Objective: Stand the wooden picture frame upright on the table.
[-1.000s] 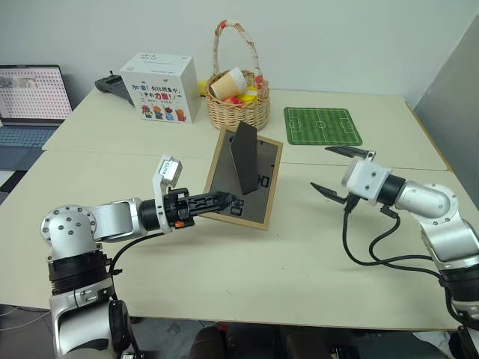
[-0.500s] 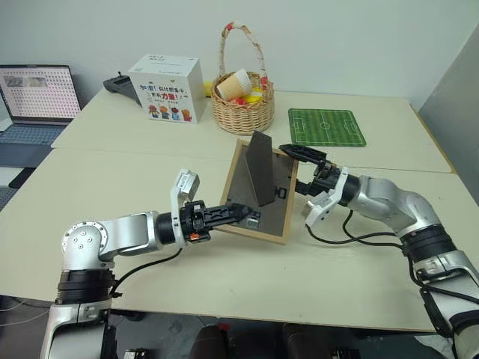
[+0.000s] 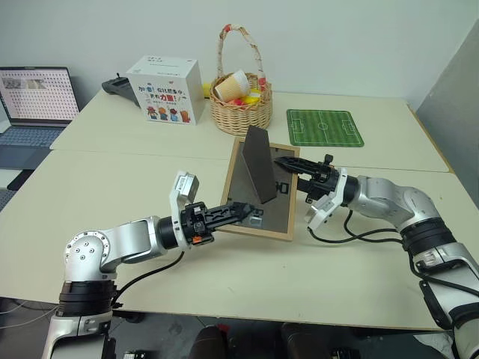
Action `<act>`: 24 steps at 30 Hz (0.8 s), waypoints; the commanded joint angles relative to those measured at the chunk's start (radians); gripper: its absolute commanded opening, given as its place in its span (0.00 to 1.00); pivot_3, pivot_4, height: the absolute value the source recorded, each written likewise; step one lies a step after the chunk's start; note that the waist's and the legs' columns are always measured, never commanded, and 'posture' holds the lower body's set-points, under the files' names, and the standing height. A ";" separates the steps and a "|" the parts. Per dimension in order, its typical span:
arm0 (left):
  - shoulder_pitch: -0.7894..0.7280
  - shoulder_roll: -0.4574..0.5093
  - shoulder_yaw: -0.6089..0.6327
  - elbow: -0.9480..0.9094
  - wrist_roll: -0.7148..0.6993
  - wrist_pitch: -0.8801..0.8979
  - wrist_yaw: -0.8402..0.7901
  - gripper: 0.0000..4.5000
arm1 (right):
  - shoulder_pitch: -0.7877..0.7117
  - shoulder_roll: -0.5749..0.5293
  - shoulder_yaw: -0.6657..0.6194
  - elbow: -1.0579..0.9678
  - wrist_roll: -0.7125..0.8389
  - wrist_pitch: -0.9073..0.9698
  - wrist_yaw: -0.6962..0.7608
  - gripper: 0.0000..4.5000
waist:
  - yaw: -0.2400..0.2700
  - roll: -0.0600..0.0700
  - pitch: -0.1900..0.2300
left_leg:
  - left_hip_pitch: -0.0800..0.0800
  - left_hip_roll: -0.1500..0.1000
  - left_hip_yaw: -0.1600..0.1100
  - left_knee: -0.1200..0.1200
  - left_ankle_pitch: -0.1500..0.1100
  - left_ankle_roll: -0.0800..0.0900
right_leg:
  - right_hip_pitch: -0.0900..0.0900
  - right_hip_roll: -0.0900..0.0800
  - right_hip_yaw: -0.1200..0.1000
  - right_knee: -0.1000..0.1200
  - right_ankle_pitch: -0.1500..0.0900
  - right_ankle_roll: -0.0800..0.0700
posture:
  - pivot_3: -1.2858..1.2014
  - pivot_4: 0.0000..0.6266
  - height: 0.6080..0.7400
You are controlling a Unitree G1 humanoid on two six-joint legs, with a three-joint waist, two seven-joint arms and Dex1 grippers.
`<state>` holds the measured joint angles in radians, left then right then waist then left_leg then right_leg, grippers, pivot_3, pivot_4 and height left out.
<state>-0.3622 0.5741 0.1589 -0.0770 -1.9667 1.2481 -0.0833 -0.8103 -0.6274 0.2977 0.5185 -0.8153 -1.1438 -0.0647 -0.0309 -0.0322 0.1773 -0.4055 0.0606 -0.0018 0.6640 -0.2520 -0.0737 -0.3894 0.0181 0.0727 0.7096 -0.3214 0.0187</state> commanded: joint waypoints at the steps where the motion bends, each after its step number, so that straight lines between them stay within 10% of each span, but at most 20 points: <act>1: -0.001 -0.003 0.043 -0.021 -0.006 -0.044 -0.002 0.55 | -0.026 -0.008 -0.022 -0.012 0.120 -0.024 0.012 0.31 | 0.000 0.000 0.000 | 0.000 0.000 0.000 0.000 0.000 0.000 | 0.000 0.000 0.000 0.000 0.000 0.000 | 0.52 0.24 1.00; 11: 0.036 0.191 0.201 -0.070 0.153 -0.151 0.017 0.99 | 0.069 0.092 0.046 -0.113 0.961 0.506 0.685 0.30 | -0.009 0.000 0.000 | 0.003 0.003 0.000 -0.002 0.000 0.001 | 0.003 -0.002 0.000 -0.001 0.000 0.000 | 0.52 0.24 1.00; 19: 0.185 0.211 0.146 -0.468 0.649 -0.359 -0.117 1.00 | 0.028 0.263 -0.038 -0.095 1.380 1.375 0.984 0.30 | 0.000 0.001 0.001 | 0.004 0.003 -0.002 -0.002 0.000 0.001 | 0.004 -0.002 -0.001 -0.001 0.000 0.000 | 0.52 0.24 1.00; 24: 0.307 0.228 0.056 -0.531 0.922 -0.480 -0.267 1.00 | -0.023 0.331 -0.076 0.075 1.365 1.530 1.074 0.30 | 0.000 0.003 0.002 | 0.004 -0.001 0.003 -0.003 -0.003 0.004 | 0.003 0.001 -0.001 -0.004 0.000 -0.001 | 0.52 0.24 1.00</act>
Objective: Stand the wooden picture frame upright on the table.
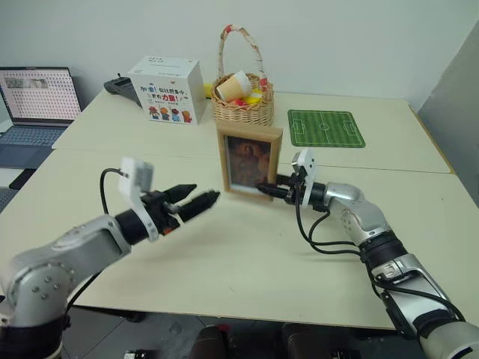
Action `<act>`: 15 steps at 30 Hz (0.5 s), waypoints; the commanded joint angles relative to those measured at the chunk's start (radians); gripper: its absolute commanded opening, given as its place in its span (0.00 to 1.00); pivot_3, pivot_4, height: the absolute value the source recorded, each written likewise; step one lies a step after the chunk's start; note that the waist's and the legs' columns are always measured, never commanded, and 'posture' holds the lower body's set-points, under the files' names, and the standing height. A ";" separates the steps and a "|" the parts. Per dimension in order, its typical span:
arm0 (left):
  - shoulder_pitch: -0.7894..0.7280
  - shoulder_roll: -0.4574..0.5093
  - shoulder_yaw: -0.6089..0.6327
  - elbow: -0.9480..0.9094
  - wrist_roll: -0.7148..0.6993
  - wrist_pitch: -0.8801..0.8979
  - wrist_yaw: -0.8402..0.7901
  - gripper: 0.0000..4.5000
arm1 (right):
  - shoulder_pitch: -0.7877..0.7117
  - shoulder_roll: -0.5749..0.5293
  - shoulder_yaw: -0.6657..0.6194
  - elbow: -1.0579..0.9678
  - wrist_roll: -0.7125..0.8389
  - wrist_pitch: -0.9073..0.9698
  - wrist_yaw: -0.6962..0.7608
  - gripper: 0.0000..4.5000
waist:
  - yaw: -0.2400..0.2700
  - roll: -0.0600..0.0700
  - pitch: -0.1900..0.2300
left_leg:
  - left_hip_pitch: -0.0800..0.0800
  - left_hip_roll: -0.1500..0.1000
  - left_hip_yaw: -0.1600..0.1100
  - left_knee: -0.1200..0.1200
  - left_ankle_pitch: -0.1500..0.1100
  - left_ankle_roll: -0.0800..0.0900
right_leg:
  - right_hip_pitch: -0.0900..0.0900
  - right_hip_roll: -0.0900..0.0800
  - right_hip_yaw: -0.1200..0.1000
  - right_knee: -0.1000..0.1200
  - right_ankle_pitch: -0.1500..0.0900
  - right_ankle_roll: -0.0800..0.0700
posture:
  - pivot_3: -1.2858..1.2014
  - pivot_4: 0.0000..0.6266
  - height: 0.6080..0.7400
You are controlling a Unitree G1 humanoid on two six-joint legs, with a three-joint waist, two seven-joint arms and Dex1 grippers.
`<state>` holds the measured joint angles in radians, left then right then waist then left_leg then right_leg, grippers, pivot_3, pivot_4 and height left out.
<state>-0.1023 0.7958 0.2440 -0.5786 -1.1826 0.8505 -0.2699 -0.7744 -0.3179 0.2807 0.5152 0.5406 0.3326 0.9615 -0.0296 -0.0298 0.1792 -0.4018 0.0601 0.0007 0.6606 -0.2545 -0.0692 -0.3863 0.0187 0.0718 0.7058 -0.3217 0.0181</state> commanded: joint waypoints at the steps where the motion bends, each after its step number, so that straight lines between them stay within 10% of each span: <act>1: 0.065 0.002 -0.032 -0.026 0.164 -0.099 -0.099 1.00 | -0.063 0.029 -0.060 0.109 -0.006 0.060 0.065 0.30 | -0.002 0.000 0.000 | 0.000 0.000 0.001 0.000 0.000 0.000 | 0.000 0.000 0.000 0.000 0.000 0.000 | 0.52 0.24 1.00; 6: 0.088 -0.019 -0.020 -0.003 0.225 -0.131 -0.159 1.00 | -0.058 0.043 -0.079 0.162 -0.069 0.049 0.112 0.30 | -0.003 0.000 0.000 | -0.001 0.001 0.002 0.000 -0.001 0.001 | -0.001 0.003 0.000 0.000 0.000 0.000 | 0.52 0.24 1.00; 15: -0.015 -0.025 -0.041 0.103 0.310 -0.131 -0.226 1.00 | 0.071 -0.036 -0.122 0.031 -0.153 0.013 0.094 0.75 | -0.002 0.000 0.000 | -0.002 0.001 0.002 0.000 -0.001 0.001 | -0.001 0.004 0.000 -0.001 0.000 0.000 | 0.52 0.24 1.00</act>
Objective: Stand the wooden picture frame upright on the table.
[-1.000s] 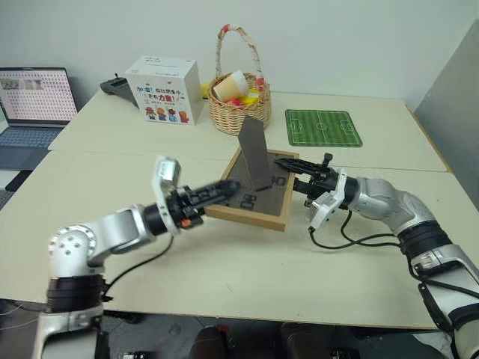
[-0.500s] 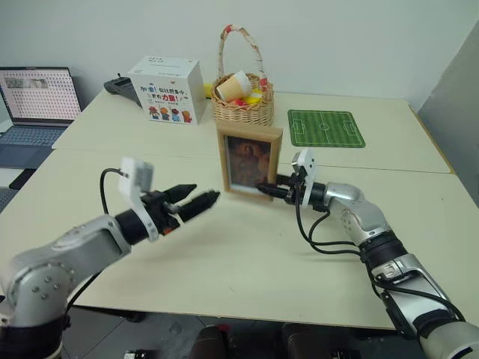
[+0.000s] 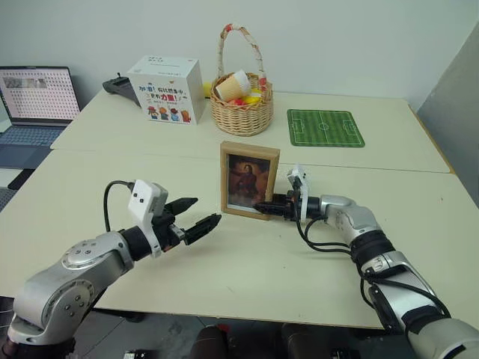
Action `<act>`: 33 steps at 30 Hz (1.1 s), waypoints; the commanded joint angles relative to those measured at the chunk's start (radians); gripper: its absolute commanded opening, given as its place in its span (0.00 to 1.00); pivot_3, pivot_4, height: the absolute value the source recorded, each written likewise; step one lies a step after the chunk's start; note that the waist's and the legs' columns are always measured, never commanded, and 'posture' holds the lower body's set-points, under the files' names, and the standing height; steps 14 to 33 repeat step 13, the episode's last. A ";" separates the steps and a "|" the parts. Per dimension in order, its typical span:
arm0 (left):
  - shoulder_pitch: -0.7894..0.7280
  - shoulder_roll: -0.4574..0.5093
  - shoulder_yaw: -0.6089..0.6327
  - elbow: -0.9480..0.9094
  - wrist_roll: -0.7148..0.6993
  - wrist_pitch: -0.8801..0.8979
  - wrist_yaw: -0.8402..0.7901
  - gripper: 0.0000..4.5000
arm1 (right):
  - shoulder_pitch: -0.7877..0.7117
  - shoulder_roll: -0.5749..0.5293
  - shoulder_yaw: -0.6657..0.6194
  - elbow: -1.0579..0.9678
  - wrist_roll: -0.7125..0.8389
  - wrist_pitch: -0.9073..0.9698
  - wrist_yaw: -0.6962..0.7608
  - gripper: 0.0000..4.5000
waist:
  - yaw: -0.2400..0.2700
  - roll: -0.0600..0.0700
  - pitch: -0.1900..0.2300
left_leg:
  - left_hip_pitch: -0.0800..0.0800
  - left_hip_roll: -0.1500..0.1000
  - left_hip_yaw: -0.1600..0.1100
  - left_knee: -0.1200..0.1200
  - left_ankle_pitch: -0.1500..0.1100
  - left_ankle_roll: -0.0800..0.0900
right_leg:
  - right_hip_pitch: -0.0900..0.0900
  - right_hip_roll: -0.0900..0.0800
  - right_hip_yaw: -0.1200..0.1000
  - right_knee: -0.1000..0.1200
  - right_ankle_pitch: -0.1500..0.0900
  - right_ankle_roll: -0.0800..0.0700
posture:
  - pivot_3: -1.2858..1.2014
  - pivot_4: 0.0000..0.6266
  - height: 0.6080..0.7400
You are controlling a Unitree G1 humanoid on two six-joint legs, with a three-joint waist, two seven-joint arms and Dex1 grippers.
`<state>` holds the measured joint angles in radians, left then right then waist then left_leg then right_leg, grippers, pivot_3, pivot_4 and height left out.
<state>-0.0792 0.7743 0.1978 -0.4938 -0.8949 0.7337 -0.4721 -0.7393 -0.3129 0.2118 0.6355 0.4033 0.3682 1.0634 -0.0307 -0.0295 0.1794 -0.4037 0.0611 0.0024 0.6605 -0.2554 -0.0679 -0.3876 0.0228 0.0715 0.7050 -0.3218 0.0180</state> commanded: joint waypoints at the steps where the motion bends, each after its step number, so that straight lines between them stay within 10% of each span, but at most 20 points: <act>1: -0.053 -0.005 0.011 0.034 0.025 -0.010 -0.026 1.00 | 0.065 -0.068 -0.066 -0.129 -0.017 -0.011 -0.012 0.80 | 0.000 0.000 0.000 | 0.000 0.000 0.000 0.000 0.000 0.000 | 0.000 0.000 0.000 0.000 0.000 0.000 | 0.52 0.24 1.00; 5: -0.094 0.018 0.024 0.082 0.053 0.012 -0.041 1.00 | 0.200 -0.202 -0.103 -0.379 -0.035 0.034 -0.039 0.99 | 0.003 0.000 0.000 | -0.002 0.000 -0.001 0.000 0.000 0.000 | 0.000 0.000 0.000 -0.001 0.000 0.000 | 0.52 0.24 1.00; 13: -0.157 0.184 0.078 0.219 0.062 0.064 -0.234 1.00 | 0.242 -0.353 -0.278 -0.956 0.279 0.482 -0.134 0.99 | -0.021 0.002 0.002 | -0.002 0.003 -0.003 -0.001 0.000 0.000 | -0.002 0.003 0.000 0.000 0.000 0.000 | 0.52 0.24 1.00; 33: -0.157 0.184 0.078 0.219 0.062 0.064 -0.234 1.00 | 0.242 -0.353 -0.278 -0.956 0.279 0.482 -0.134 0.99 | -0.021 0.002 0.002 | -0.002 0.003 -0.003 -0.001 0.000 0.000 | -0.002 0.003 0.000 0.000 0.000 0.000 | 0.52 0.24 1.00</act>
